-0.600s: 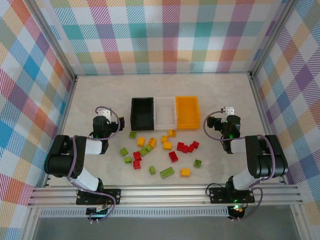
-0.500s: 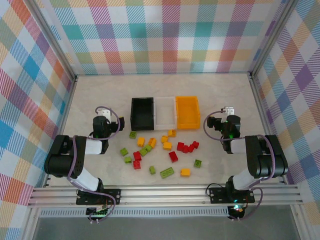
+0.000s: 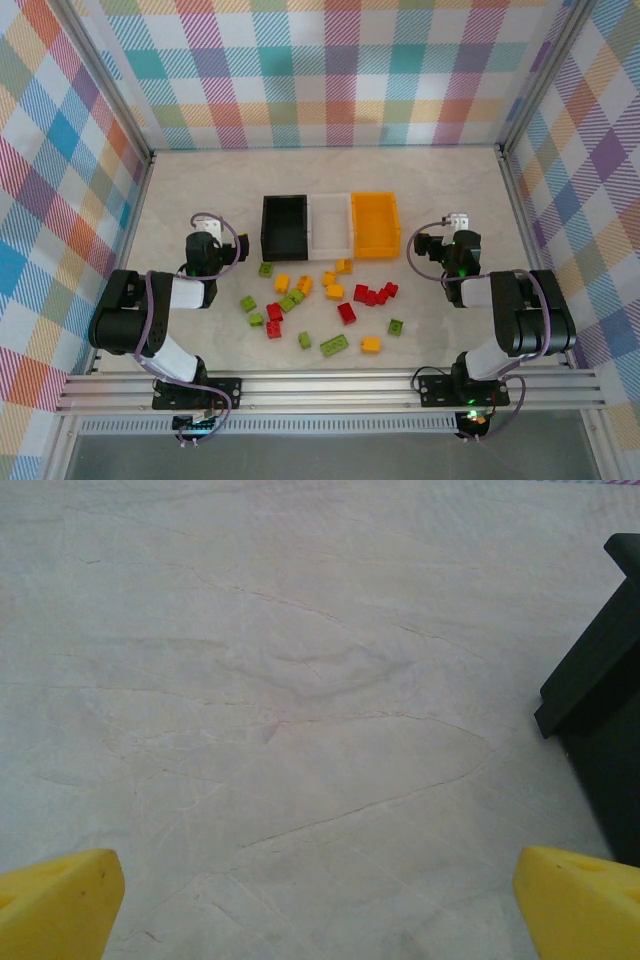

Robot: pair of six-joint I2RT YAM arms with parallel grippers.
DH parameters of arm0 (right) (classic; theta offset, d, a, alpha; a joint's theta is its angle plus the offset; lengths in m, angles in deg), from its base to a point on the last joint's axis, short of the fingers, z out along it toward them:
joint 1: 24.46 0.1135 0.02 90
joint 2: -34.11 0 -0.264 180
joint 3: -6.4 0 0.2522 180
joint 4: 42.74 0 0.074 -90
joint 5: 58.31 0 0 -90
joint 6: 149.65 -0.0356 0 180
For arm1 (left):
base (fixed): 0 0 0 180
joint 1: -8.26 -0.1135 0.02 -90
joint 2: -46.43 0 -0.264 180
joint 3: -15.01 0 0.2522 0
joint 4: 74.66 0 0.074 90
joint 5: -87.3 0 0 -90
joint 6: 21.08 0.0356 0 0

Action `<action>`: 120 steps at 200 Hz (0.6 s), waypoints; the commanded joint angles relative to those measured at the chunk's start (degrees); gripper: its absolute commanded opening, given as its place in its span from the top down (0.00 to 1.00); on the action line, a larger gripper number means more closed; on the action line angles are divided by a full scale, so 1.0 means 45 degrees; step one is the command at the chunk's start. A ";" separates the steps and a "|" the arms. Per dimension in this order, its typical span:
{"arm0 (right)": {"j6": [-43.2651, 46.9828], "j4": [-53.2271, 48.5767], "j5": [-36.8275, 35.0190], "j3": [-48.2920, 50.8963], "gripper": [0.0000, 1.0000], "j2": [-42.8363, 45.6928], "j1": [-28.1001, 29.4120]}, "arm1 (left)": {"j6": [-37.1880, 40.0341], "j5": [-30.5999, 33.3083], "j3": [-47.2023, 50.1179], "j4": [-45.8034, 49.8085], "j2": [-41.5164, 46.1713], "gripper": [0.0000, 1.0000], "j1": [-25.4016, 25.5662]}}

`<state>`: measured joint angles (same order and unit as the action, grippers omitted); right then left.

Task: Sort the legos into containers by color

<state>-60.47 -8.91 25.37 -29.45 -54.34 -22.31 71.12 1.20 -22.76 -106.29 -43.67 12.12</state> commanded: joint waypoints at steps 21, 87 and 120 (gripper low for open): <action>-0.0150 0.0459 0.0254 -0.0111 0.00 0.0085 -0.0089 | -0.0020 -0.0147 -0.0017 -0.0227 0.0072 0.00 -0.0056; -0.0206 -0.1347 -0.0393 -0.0255 0.00 0.1968 -0.0004 | 0.0390 -0.0724 -0.0048 0.1070 0.1482 0.00 0.0106; -0.1954 -0.3703 -0.1334 -0.0810 0.00 0.4396 0.0010 | -0.0277 0.0441 -0.0373 0.3005 0.3963 0.00 0.0199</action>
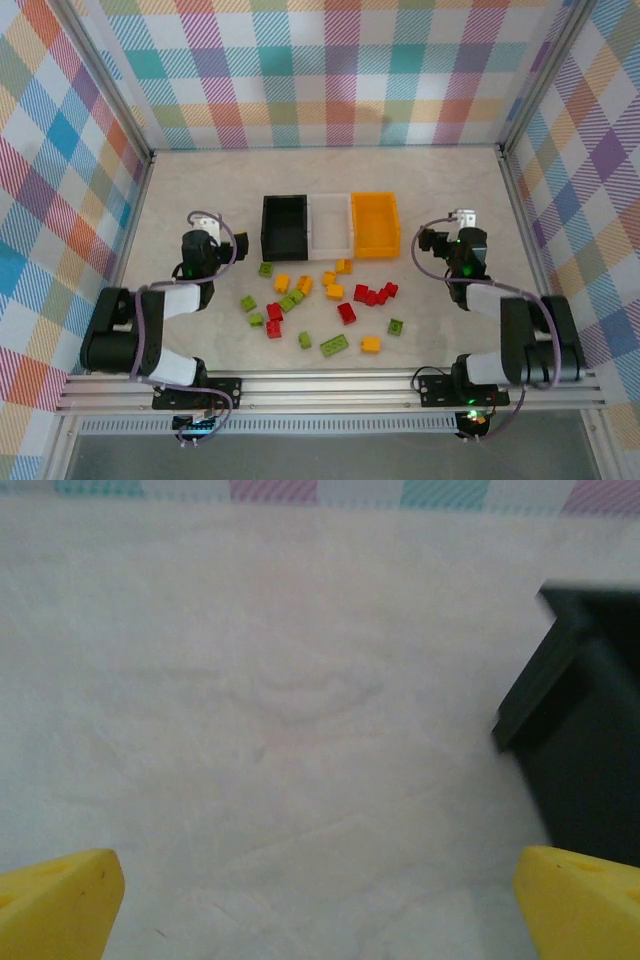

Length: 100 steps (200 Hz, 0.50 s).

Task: Sort the legos into containers by color

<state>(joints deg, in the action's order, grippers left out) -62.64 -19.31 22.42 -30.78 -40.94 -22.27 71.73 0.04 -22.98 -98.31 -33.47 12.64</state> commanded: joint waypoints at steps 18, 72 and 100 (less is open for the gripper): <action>-0.2138 -0.3341 -0.0666 -0.1234 0.00 0.2223 0.0018 | -0.2029 0.2329 -0.0145 0.1313 0.2940 0.00 0.0081; -0.3907 -0.9381 -0.4725 -0.3966 0.00 0.1967 0.0283 | -0.7892 0.4768 -0.1606 0.4889 0.4421 0.00 -0.0576; -0.6092 -0.8568 -0.1398 -0.2880 0.00 0.3235 -0.0486 | -0.9793 0.4098 -0.2230 0.6981 0.4553 0.00 -0.0726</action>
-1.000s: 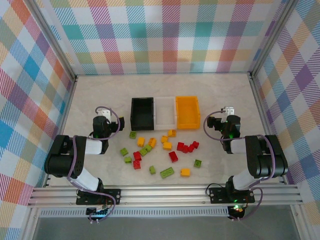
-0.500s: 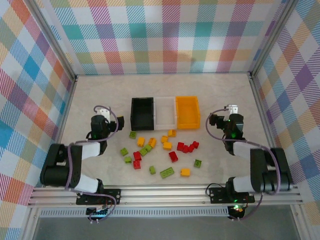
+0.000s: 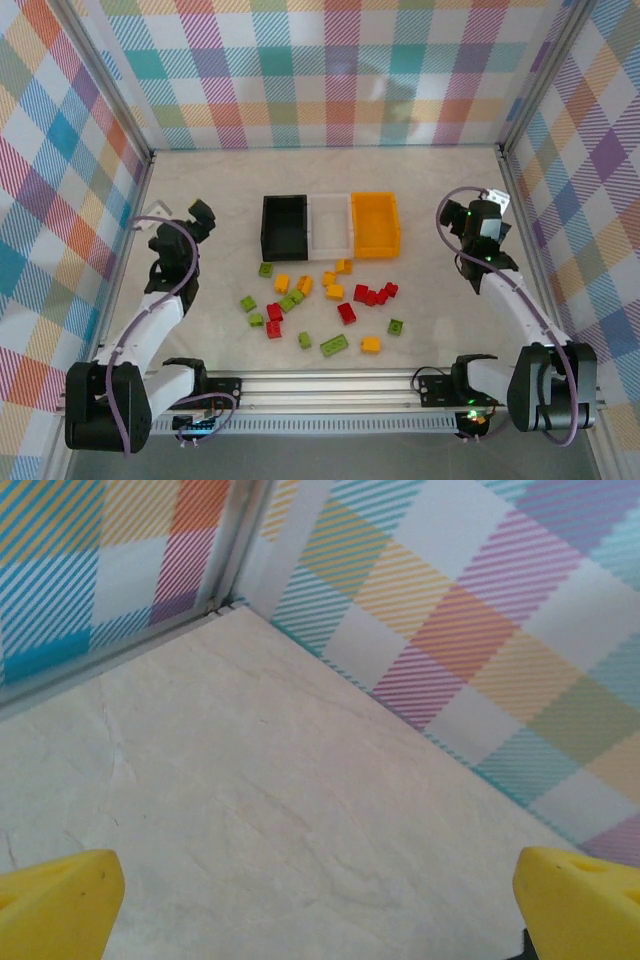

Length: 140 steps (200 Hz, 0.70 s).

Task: Sort the legos into containers by color

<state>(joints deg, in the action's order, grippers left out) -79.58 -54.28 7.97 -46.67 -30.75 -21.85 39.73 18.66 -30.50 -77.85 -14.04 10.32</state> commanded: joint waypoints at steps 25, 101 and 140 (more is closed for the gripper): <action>-0.3953 0.0114 0.5762 0.1029 0.00 0.0904 -0.2294 | -0.2394 -0.1342 -0.0134 0.1739 0.0662 0.00 -0.0472; -0.1809 -0.2633 0.7250 -0.0436 0.00 -0.0227 -0.0520 | -0.2136 -0.4037 -0.2423 0.4232 -0.0156 0.00 0.0573; -0.1839 -0.5928 0.4243 -0.0608 0.10 -0.0196 0.3209 | -0.1949 -0.3487 -0.3128 0.6893 -0.0089 0.00 0.2994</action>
<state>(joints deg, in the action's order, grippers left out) -88.30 -68.47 33.52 -48.33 -31.72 -14.36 30.66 3.89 -42.39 -58.33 -14.95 19.40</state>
